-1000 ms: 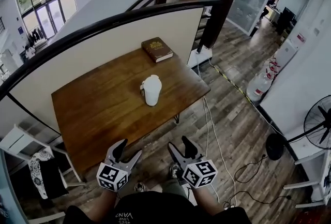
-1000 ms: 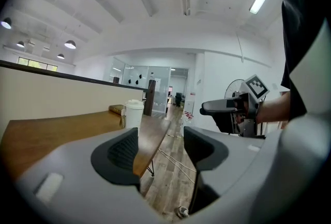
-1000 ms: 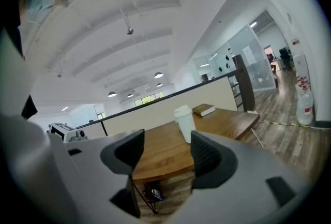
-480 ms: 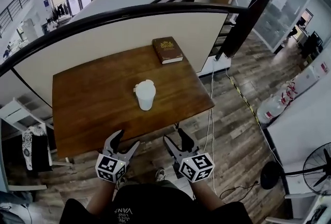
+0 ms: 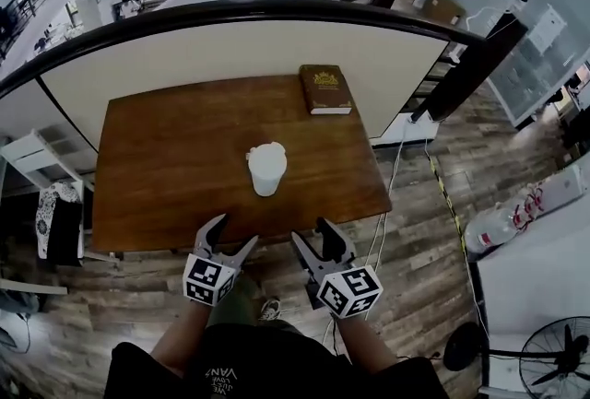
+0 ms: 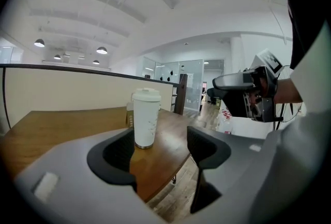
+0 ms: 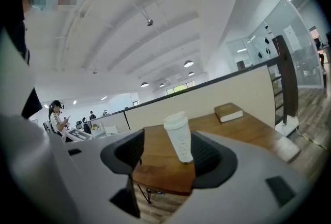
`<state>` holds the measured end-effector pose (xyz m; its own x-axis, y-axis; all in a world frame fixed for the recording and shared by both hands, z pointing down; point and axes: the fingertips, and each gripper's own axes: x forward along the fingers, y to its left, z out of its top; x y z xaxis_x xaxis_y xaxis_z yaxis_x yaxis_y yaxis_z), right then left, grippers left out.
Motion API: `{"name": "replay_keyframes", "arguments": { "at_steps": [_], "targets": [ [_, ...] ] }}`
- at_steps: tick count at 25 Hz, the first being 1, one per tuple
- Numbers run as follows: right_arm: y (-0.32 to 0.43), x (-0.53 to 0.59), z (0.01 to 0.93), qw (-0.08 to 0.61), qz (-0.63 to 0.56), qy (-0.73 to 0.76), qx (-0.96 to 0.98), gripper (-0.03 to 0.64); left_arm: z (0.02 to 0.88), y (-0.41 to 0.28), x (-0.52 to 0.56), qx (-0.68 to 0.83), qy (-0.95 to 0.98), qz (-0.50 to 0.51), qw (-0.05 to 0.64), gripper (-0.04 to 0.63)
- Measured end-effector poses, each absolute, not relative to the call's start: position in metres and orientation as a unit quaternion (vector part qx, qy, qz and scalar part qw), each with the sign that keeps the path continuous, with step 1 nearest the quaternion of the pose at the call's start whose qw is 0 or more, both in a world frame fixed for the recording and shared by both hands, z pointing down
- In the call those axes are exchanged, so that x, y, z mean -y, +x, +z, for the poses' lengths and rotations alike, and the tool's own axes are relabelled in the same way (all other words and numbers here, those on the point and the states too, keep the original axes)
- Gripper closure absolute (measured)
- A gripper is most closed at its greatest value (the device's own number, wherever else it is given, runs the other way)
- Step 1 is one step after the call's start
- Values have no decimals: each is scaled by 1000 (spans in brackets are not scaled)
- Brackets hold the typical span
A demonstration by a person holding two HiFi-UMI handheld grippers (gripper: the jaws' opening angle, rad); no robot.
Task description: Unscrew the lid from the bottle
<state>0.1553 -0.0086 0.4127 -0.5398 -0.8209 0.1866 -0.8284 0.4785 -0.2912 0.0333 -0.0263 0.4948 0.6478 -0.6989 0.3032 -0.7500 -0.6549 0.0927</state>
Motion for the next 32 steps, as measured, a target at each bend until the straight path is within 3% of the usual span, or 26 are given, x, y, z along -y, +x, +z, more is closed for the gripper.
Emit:
{"name": "replay_keyframes", "arguments": {
  "at_steps": [19,32],
  "targets": [
    [117,117,431,24,160,434,886,362,560,84,128,335,924,144,118,247],
    [86,153,431,66,96,397,910,301,561,102,170,326,935,110,87,210]
  ]
}}
